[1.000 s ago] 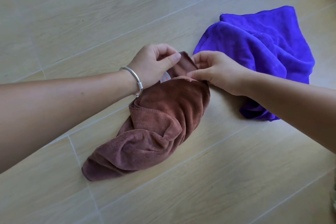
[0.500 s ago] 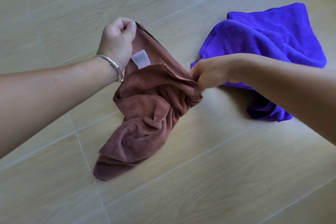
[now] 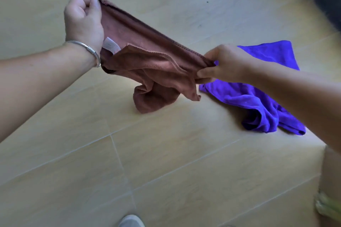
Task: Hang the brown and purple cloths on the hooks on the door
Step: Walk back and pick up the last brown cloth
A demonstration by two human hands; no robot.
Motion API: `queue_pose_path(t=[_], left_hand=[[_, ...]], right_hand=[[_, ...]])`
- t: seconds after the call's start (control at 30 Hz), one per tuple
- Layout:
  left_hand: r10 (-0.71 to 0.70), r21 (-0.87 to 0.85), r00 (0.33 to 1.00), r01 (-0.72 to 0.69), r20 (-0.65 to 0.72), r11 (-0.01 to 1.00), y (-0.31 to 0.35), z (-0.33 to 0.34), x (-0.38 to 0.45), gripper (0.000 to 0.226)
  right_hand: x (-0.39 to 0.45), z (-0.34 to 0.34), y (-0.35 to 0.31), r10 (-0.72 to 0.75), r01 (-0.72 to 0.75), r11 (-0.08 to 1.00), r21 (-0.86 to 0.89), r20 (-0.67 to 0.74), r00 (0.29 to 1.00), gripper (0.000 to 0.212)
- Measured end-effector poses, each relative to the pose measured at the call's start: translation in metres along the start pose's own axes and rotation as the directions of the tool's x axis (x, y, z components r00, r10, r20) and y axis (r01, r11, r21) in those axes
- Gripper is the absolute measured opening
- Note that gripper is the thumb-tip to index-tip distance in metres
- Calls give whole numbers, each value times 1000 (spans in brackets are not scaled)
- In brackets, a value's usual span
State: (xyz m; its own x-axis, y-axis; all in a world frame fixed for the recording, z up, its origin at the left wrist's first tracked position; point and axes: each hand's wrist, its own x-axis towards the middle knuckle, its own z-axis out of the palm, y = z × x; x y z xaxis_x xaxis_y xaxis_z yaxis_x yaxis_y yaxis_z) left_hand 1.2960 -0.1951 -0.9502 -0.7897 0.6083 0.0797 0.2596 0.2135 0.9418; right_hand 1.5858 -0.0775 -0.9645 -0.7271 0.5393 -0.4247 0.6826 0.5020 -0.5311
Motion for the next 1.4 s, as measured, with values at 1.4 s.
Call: queue_pose_path(t=[1.4], left_hand=[[-56,163,904,137,-423,977,343,-465,25,18]], right_hand=[[-97,-296,-463,-303,255,953,-165,-597,743,15]])
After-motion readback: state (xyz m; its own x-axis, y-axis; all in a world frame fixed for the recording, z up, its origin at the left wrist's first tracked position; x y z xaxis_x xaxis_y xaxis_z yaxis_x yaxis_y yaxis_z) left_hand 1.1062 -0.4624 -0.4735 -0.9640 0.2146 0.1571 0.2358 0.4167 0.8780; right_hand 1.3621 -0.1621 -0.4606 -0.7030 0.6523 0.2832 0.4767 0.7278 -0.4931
